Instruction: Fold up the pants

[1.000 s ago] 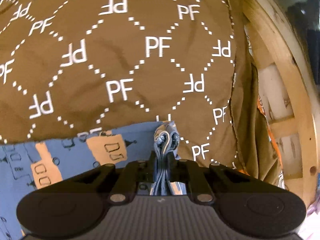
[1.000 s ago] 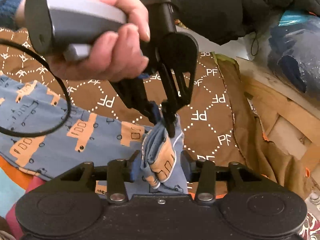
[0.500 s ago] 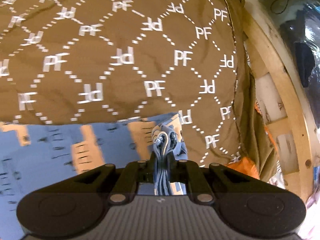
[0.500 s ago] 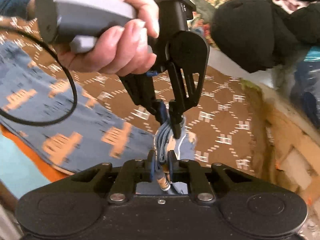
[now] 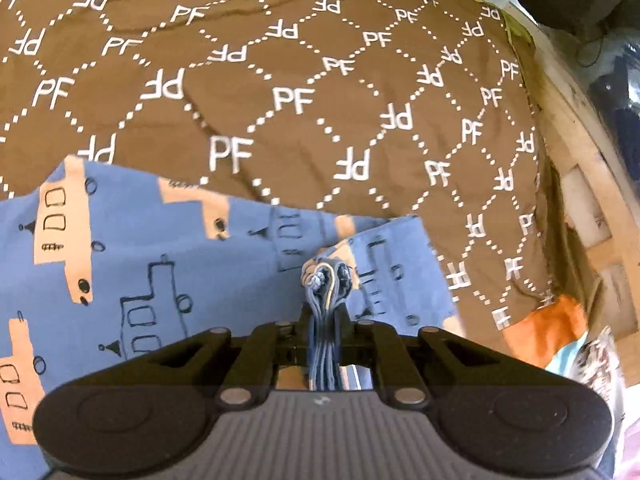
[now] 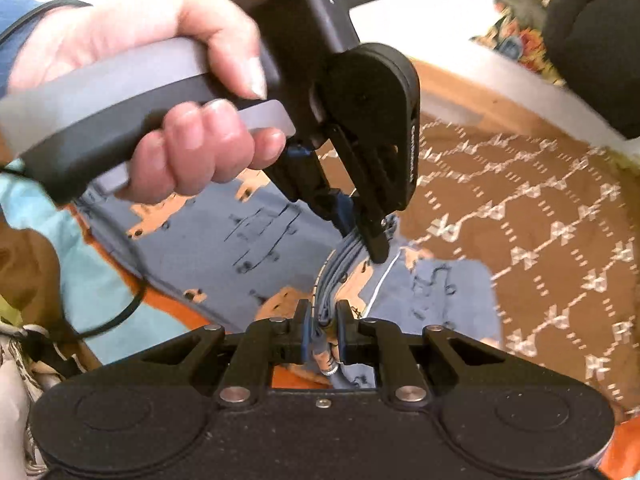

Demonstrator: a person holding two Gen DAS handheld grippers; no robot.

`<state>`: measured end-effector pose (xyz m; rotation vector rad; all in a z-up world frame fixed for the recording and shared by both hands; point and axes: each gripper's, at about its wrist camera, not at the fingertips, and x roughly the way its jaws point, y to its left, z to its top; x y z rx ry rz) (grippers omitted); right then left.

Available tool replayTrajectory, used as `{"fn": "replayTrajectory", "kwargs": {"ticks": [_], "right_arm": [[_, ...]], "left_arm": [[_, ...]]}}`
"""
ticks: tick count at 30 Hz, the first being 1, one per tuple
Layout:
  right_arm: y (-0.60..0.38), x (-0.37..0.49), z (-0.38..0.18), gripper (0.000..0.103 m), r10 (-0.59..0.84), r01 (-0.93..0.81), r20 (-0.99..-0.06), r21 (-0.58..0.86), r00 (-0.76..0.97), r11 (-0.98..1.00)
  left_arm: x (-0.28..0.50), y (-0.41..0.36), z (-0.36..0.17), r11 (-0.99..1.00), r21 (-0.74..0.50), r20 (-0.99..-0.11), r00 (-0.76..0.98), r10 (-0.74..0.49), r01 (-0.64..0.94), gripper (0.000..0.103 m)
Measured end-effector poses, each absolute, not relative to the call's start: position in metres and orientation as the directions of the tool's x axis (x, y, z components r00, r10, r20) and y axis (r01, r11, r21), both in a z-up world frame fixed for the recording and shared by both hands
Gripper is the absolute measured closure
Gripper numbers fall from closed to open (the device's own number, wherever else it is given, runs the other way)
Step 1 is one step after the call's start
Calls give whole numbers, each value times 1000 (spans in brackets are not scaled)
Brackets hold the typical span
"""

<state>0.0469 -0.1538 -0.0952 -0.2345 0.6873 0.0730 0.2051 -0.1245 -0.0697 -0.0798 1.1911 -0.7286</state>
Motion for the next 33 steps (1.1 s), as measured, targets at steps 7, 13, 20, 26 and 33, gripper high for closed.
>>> {"fn": "replayTrajectory", "kwargs": {"ticks": [7, 13, 20, 26, 33], "right_arm": [[-157, 50, -108, 89, 16, -141, -644, -143, 765, 980], [-161, 50, -105, 89, 17, -135, -636, -138, 771, 981], [-153, 42, -93, 90, 13, -137, -621, -153, 784, 979], [-134, 50, -82, 90, 64, -181, -614, -130, 786, 975], [-93, 72, -77, 90, 171, -279, -612, -85, 772, 956]], "left_arm": [[204, -121, -88, 765, -405, -809, 194, -555, 500, 93], [201, -121, -84, 765, -405, -805, 201, -558, 502, 93], [201, -118, -71, 769, -404, -796, 224, -562, 496, 93], [208, -85, -59, 773, -423, -778, 247, -577, 472, 93], [223, -30, -55, 797, -423, -775, 283, -565, 432, 93]]}}
